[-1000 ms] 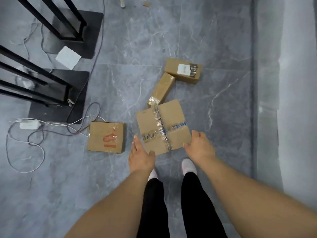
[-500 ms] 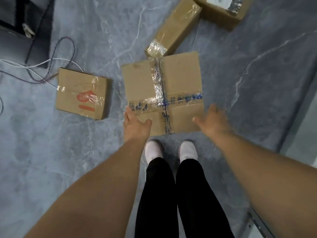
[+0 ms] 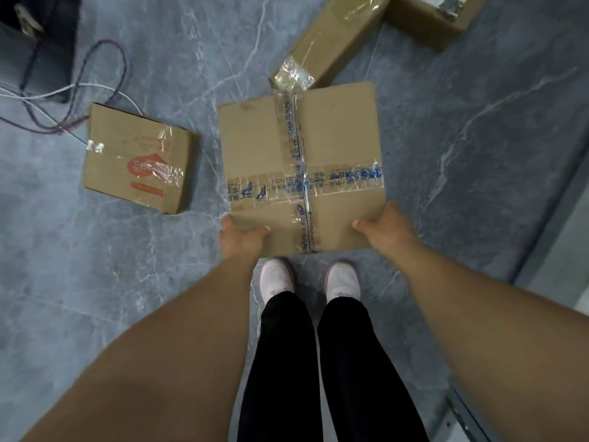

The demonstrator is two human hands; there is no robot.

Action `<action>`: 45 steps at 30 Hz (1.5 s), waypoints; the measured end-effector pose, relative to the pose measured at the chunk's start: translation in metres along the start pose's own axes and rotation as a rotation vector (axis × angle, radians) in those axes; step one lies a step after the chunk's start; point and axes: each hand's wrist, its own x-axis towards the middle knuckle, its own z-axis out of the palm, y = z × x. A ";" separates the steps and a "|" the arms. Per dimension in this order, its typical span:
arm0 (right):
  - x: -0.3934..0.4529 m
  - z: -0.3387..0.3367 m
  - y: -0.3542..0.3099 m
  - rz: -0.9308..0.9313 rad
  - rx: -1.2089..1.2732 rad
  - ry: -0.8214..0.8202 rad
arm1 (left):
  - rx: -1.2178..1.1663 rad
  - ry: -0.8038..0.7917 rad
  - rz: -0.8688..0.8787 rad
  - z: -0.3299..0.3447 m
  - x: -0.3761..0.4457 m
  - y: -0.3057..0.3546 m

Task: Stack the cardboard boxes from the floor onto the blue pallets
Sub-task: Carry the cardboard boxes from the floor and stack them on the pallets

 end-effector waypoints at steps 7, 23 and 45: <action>-0.073 -0.054 -0.025 -0.032 0.014 -0.047 | -0.009 -0.018 -0.012 -0.064 -0.072 0.014; -0.303 -0.093 -0.110 -0.365 -0.175 -0.078 | -0.467 0.121 -0.055 -0.243 -0.275 -0.020; -0.560 0.089 -0.245 -0.927 -0.620 -0.123 | -0.917 0.441 -0.201 -0.461 -0.320 -0.218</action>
